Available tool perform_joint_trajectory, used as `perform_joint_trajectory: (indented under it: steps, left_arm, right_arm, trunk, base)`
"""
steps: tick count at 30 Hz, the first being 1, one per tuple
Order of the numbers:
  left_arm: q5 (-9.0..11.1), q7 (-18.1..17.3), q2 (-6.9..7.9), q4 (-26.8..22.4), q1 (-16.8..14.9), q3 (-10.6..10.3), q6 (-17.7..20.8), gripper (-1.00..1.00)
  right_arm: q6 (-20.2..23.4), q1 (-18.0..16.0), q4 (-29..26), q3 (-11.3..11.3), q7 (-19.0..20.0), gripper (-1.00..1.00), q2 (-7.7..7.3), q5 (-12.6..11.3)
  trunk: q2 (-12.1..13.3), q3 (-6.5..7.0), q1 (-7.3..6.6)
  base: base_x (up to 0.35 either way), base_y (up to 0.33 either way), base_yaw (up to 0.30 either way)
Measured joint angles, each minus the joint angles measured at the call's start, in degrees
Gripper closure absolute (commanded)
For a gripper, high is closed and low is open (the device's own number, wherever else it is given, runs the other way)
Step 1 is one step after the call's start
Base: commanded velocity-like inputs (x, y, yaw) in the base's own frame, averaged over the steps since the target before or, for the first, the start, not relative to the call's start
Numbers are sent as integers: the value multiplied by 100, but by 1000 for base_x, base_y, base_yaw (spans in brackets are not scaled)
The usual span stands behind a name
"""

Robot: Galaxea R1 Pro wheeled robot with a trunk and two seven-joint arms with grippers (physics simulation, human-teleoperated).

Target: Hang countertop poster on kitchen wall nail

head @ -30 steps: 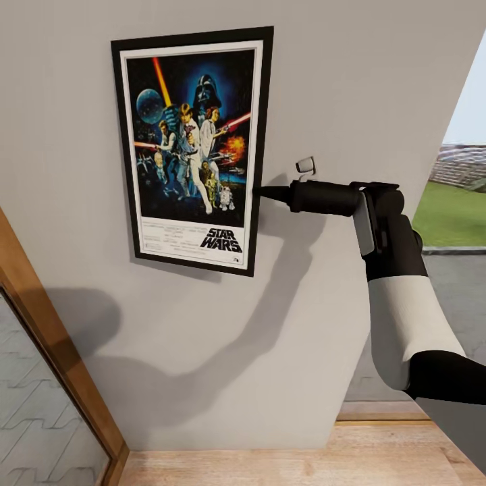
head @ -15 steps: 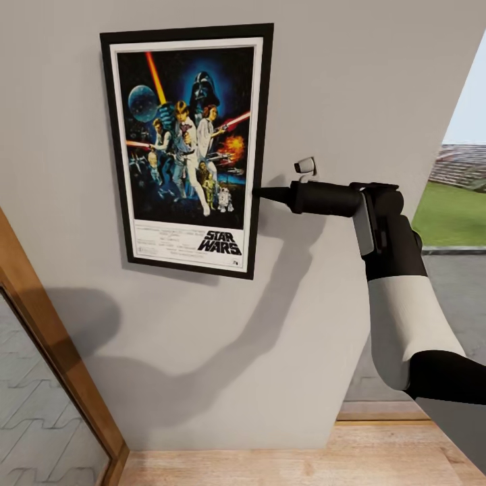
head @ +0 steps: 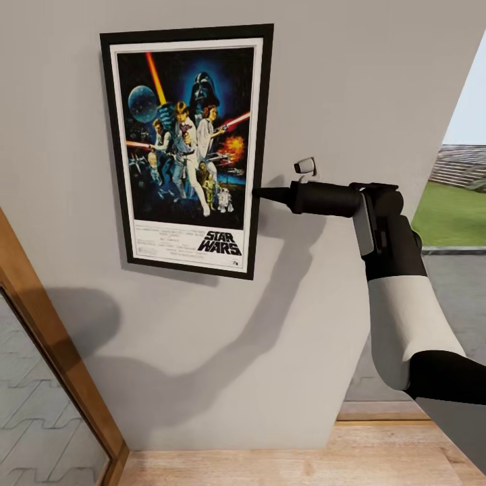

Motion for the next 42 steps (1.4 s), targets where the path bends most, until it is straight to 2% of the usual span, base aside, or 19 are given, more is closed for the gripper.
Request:
perform_joint_trajectory:
  steps: [42]
  left_arm:
    - [0,2,1,0,0,0,5,-100]
  right_arm:
    - [0,0,3,0,0,100,0,-1]
  trunk:
    - [0,0,-1]
  base:
    - [12,0,0]
